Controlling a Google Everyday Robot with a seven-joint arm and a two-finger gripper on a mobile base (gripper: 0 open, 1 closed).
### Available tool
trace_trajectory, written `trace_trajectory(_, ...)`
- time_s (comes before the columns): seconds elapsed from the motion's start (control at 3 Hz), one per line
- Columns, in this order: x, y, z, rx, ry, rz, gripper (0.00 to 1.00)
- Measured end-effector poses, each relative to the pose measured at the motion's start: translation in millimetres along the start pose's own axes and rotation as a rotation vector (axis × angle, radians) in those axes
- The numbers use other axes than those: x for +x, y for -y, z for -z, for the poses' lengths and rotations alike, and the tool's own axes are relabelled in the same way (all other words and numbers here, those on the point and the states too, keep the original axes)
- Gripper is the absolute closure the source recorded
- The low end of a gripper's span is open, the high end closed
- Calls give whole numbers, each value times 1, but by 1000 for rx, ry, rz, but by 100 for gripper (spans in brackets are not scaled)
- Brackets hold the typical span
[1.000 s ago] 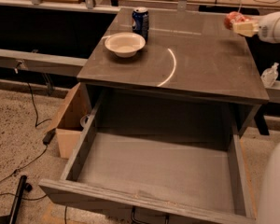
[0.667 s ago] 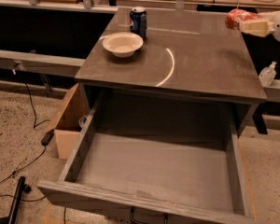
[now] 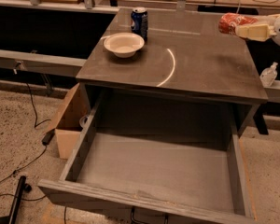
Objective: Place orange into paper bowl
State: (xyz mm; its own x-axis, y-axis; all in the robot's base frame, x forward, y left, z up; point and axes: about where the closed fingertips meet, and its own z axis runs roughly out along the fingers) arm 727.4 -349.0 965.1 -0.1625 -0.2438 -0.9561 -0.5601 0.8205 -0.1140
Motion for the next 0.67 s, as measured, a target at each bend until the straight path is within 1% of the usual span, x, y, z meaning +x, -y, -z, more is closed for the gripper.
trace_trajectory(0.33, -7, -18, 12, -64, -13, 22, 100)
trace_trajectory(0.67, -20, -52, 50, -121, -10, 32, 100)
